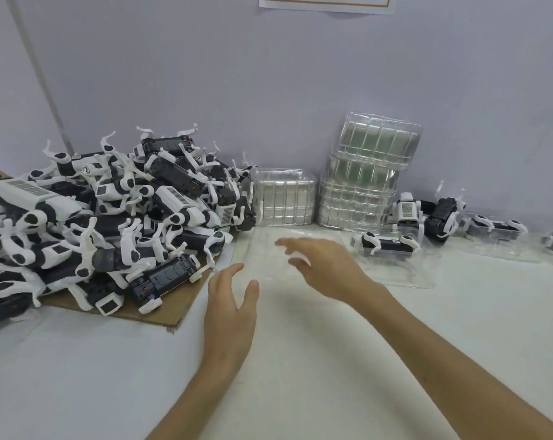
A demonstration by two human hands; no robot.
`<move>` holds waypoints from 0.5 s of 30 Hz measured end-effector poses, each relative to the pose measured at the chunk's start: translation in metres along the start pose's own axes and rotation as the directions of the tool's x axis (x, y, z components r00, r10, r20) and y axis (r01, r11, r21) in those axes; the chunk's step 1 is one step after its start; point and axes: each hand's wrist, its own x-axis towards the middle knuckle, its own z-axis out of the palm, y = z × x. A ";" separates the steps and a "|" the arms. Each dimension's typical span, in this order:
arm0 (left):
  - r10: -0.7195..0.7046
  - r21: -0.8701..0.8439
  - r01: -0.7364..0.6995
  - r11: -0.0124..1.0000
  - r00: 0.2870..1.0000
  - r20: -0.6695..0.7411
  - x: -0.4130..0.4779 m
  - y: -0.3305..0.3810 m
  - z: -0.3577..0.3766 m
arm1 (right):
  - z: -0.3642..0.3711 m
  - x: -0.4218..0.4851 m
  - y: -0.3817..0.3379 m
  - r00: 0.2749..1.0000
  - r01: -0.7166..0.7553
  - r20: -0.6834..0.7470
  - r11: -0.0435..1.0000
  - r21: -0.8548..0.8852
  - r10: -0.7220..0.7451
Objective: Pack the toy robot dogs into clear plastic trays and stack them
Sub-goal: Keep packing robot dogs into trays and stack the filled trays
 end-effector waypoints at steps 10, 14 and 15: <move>-0.024 0.237 -0.019 0.971 0.984 0.174 -0.003 -0.006 0.001 | 0.008 0.025 0.028 0.985 -0.137 0.111 0.988 0.068 0.129; 0.023 0.499 -0.162 0.851 0.962 0.273 -0.005 -0.009 0.005 | -0.009 0.071 0.004 0.974 -0.131 -0.135 0.936 0.327 0.184; 0.025 0.535 -0.184 0.824 0.957 0.290 -0.006 -0.009 0.006 | -0.010 0.087 -0.004 0.974 -0.133 -0.132 0.936 0.325 0.185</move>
